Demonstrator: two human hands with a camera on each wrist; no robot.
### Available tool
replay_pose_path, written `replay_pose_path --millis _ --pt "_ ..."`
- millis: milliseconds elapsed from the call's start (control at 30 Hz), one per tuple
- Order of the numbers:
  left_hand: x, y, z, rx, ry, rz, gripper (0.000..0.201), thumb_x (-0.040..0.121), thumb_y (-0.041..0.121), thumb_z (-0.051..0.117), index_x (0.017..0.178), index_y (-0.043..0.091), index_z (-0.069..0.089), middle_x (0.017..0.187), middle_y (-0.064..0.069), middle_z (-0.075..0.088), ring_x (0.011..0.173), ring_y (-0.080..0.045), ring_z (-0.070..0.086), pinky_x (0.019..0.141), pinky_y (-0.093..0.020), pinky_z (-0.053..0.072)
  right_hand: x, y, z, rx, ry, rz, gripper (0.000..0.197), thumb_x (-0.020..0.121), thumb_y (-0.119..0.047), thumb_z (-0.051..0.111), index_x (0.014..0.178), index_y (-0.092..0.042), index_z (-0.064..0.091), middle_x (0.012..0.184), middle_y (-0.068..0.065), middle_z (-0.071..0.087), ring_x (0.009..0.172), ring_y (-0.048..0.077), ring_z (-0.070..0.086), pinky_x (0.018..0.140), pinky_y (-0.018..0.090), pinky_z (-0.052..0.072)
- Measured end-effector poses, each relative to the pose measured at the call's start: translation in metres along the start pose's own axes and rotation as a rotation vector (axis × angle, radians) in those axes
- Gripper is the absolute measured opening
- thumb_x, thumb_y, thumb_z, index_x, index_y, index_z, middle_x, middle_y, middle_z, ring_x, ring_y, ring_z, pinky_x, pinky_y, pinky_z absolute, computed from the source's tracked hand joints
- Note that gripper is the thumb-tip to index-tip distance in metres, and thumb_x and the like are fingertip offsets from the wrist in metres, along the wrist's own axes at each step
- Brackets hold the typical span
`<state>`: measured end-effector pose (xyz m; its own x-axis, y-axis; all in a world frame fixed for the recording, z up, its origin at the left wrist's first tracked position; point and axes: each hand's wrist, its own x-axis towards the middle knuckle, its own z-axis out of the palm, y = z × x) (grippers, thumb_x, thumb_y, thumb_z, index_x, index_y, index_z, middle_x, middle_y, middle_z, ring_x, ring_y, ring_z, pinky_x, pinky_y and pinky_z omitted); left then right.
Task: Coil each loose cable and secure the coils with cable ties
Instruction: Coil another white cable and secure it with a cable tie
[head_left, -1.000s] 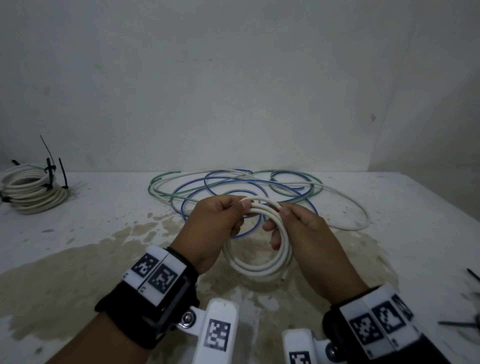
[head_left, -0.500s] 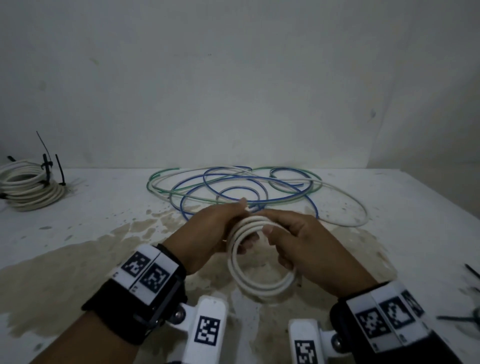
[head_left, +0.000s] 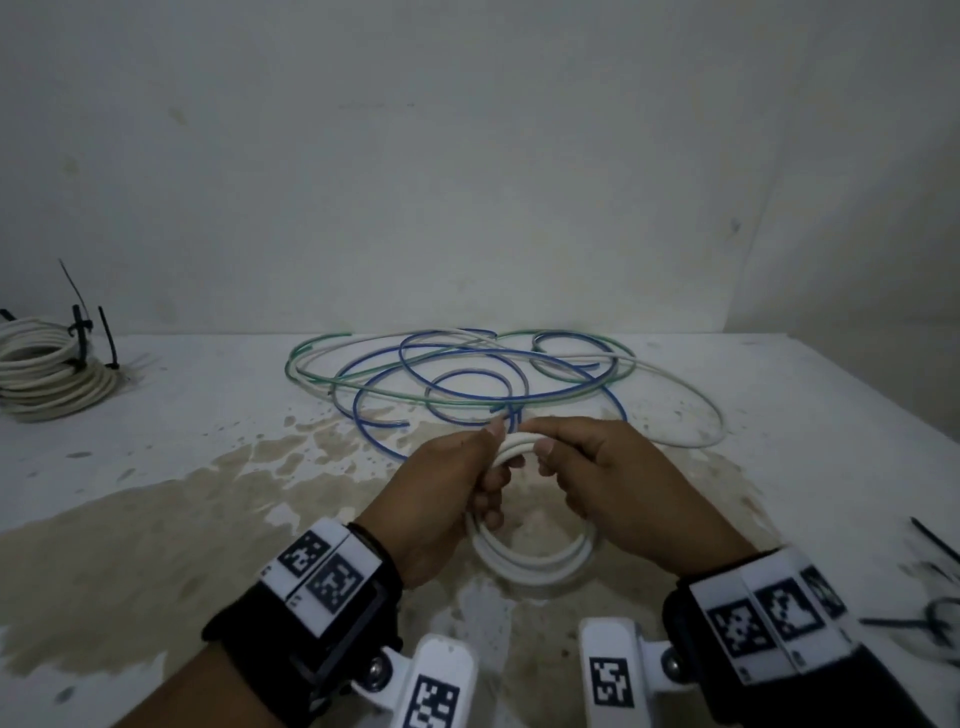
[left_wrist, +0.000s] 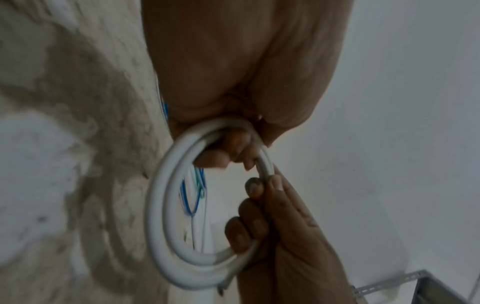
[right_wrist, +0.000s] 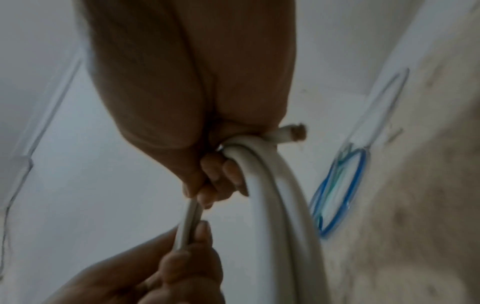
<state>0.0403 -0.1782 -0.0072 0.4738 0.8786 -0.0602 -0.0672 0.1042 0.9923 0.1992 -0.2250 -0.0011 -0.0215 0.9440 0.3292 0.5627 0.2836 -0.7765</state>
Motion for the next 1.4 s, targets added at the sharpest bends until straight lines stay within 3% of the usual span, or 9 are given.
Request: replay_pose_path --millis 100,167,333,567,800,900,1033,1200,1400 --pt "0.002 0.003 0.0 0.293 0.017 0.152 0.035 0.091 0.036 0.053 0.075 0.008 0.067 0.075 -0.018 0.061 0.066 -0.028 0.057 0.073 -0.049 0.05 -0.002 -0.01 -0.012 -0.2 -0.1 -0.038 0.022 0.098 -0.019 0.048 0.106 -0.022 0.068 0.068 -0.016 0.054 0.059 -0.008 0.052 0.056 0.008 0.034" --pt "0.004 0.011 0.01 0.315 -0.014 0.23 0.032 0.093 0.031 0.049 0.076 0.012 0.068 0.08 -0.014 0.066 0.076 -0.032 0.061 0.08 -0.05 0.05 -0.005 -0.018 -0.019 -0.271 -0.116 -0.063 0.019 0.097 -0.017 0.047 0.097 -0.023 0.065 0.07 -0.016 0.055 0.066 -0.005 0.053 0.06 0.011 0.035" --pt "0.006 0.014 0.048 0.187 -0.158 0.216 0.04 0.101 0.028 0.041 0.066 0.017 0.059 0.055 0.002 0.044 0.046 -0.014 0.036 0.047 -0.028 0.038 -0.015 -0.021 -0.044 -0.137 0.055 0.104 0.004 0.094 -0.025 0.054 0.092 -0.023 0.051 0.074 -0.006 0.065 0.06 -0.004 0.055 0.06 0.018 0.039" --pt "0.006 0.005 0.08 -0.095 -0.211 0.111 0.03 0.102 0.024 0.038 0.075 0.016 0.046 0.051 0.009 0.029 0.043 -0.007 0.021 0.042 -0.02 0.021 -0.036 -0.019 -0.063 -0.307 0.21 0.147 0.016 0.094 -0.026 0.054 0.09 -0.015 0.065 0.077 -0.002 0.065 0.058 0.004 0.05 0.06 0.021 0.042" --pt "0.008 0.0 0.066 0.144 -0.291 0.068 0.031 0.098 0.023 0.044 0.081 0.008 0.066 0.068 -0.007 0.066 0.061 -0.019 0.06 0.061 -0.033 0.049 -0.044 -0.025 -0.064 -0.393 0.045 0.201 0.015 0.094 -0.024 0.054 0.087 -0.015 0.063 0.075 -0.007 0.061 0.062 -0.001 0.051 0.055 0.014 0.036" --pt "0.005 -0.003 0.067 -0.06 -0.352 -0.064 0.029 0.1 0.026 0.043 0.081 0.01 0.058 0.056 -0.001 0.047 0.044 -0.012 0.039 0.042 -0.023 0.04 -0.041 -0.02 -0.056 -0.395 0.047 0.254 0.014 0.093 -0.03 0.055 0.085 -0.019 0.054 0.078 -0.006 0.065 0.061 0.0 0.052 0.057 0.023 0.039" --pt "0.007 -0.01 0.067 -0.112 -0.296 -0.095 0.021 0.098 0.018 0.042 0.079 0.017 0.048 0.051 0.007 0.032 0.04 -0.005 0.02 0.035 -0.016 0.017 -0.04 -0.016 -0.053 -0.351 0.036 0.317 0.022 0.09 -0.037 0.059 0.086 -0.016 0.053 0.069 -0.004 0.065 0.051 0.001 0.054 0.052 0.018 0.043" --pt "0.011 -0.019 0.06 -0.222 -0.186 -0.079 0.024 0.099 0.016 0.042 0.075 0.019 0.041 0.047 0.009 0.028 0.036 -0.005 0.017 0.032 -0.013 0.016 -0.051 -0.015 -0.091 -0.453 0.083 0.476 0.027 0.086 -0.048 0.058 0.097 -0.024 0.059 0.092 0.0 0.067 0.082 0.017 0.064 0.075 0.032 0.051" --pt "0.018 -0.027 0.055 -0.376 -0.114 -0.101 0.034 0.1 0.016 0.04 0.067 0.021 0.034 0.046 0.01 0.024 0.034 -0.004 0.015 0.03 -0.013 0.015 -0.097 -0.012 -0.158 -0.577 0.222 0.671 0.012 0.091 -0.022 0.059 0.083 -0.021 0.068 0.077 -0.006 0.068 0.064 0.008 0.06 0.05 0.018 0.04"
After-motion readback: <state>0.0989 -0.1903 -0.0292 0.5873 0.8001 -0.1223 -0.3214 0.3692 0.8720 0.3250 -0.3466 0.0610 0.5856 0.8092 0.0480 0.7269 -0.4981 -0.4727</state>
